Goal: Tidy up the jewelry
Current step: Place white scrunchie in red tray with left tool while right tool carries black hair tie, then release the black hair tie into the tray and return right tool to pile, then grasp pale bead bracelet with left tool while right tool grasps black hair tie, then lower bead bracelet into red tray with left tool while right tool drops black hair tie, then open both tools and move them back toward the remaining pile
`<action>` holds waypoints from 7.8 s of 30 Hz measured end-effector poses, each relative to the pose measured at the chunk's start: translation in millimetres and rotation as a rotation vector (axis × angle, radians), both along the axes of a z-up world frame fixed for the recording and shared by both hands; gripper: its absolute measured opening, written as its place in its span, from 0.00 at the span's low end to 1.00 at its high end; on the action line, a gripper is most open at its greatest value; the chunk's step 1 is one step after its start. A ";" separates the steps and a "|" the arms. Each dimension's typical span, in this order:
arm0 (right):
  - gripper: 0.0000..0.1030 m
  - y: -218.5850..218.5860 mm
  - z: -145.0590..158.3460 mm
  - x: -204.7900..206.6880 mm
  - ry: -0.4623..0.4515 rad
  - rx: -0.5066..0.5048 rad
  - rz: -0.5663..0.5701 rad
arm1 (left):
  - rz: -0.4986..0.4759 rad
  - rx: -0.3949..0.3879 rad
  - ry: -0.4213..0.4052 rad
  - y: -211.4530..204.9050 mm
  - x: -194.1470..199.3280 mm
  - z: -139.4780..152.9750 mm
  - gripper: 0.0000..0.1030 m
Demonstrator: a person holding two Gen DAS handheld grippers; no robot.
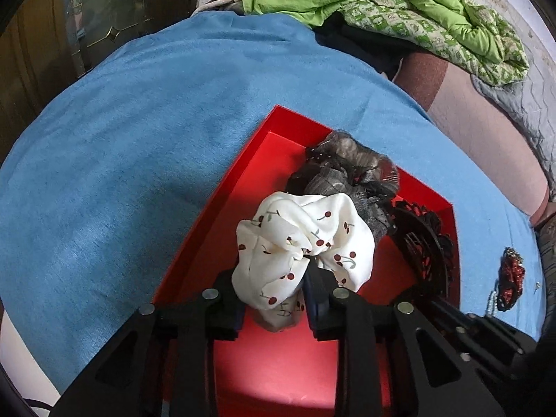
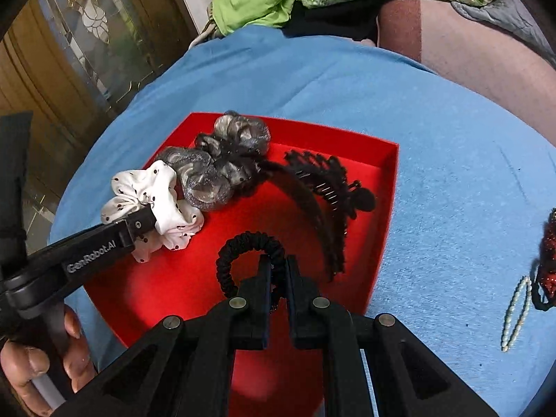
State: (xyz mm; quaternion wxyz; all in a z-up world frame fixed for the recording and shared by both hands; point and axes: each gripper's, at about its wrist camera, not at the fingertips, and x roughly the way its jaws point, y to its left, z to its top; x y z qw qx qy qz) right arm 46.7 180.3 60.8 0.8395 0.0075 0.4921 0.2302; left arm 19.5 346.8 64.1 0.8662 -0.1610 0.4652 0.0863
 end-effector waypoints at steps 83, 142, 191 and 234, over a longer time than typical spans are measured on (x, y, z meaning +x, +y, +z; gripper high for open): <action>0.36 -334.4 -16.0 -39.2 -0.061 0.169 -0.364 | -0.526 0.088 -0.067 -300.5 4.4 -4.9 0.45; 0.08 -212.3 23.0 -131.1 -0.082 0.127 -0.215 | -0.267 0.232 -0.226 -143.1 -86.8 58.4 0.05; 0.09 -0.1 -2.6 -64.9 -0.011 -0.046 0.082 | -0.037 0.138 -0.080 -28.2 -64.1 4.5 0.13; 0.58 -244.0 40.4 -130.6 -0.153 -0.043 -0.320 | -0.304 0.429 -0.218 -181.7 -108.9 59.2 0.64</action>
